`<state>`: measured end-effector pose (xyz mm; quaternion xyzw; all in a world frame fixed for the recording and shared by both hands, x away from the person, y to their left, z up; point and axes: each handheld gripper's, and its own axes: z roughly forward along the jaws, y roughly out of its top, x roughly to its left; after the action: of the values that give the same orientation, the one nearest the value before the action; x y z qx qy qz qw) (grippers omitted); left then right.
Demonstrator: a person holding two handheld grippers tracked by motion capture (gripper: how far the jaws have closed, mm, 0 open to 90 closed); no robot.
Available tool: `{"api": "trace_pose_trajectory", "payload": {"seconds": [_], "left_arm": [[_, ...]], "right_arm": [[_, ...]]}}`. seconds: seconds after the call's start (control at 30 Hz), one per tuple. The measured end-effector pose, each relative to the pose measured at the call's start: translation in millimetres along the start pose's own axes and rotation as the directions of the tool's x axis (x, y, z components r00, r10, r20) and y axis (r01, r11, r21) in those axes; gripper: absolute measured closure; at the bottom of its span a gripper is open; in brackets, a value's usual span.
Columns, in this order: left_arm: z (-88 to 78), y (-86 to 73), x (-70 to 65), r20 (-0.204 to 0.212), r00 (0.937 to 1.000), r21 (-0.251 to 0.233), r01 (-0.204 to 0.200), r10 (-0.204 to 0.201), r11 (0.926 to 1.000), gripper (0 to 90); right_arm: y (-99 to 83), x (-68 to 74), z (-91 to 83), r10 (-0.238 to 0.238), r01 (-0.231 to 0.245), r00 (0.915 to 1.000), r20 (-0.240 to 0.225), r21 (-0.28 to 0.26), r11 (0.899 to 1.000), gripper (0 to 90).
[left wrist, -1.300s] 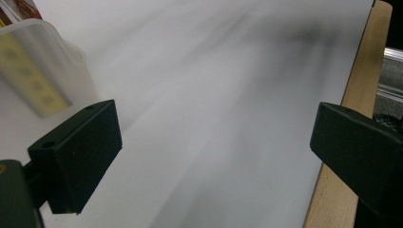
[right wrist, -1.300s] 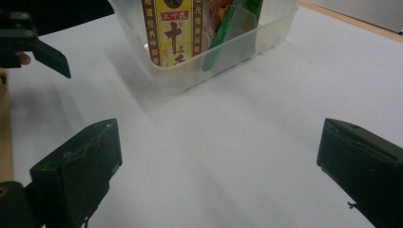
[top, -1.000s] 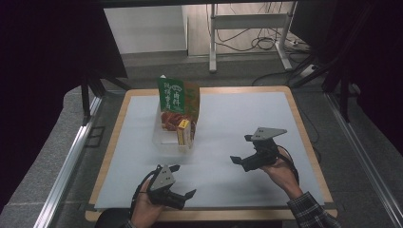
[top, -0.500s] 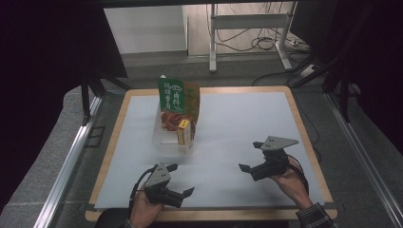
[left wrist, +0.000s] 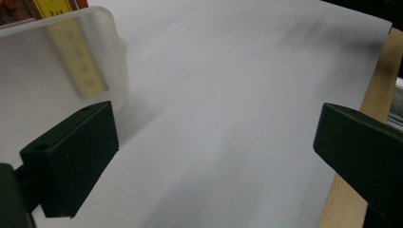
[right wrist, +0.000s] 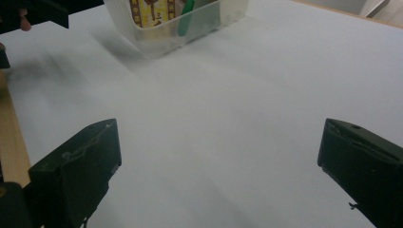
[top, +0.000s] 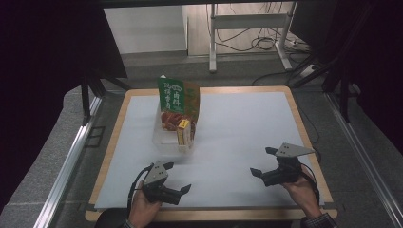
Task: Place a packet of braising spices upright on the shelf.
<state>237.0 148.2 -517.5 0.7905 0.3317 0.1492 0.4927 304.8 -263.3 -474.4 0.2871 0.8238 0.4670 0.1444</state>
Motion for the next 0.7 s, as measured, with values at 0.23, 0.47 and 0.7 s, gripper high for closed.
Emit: {"api": "trace_pose_trajectory", "payload": {"seconds": [0.23,0.47,0.7], "left_arm": [[0.0,-1.2,2.7,-0.003,0.9999,0.014,0.016,-0.016,0.9998,0.4],[0.5,-1.0,1.6,-0.001,0.9999,0.018,0.010,-0.010,0.9998,0.3],[1.4,-1.2,0.5,-0.002,1.0000,0.020,0.003,-0.003,0.9998,0.2]], "right_arm": [[-10.4,-1.5,-11.5,0.007,-0.007,0.9994,0.033,0.002,1.000,0.4],[-21.4,-1.0,-21.6,0.004,-0.005,0.9979,0.065,0.019,1.000,0.4],[-34.7,-6.4,-26.4,0.033,-0.037,0.9956,0.088,0.053,0.998,0.4]]}}
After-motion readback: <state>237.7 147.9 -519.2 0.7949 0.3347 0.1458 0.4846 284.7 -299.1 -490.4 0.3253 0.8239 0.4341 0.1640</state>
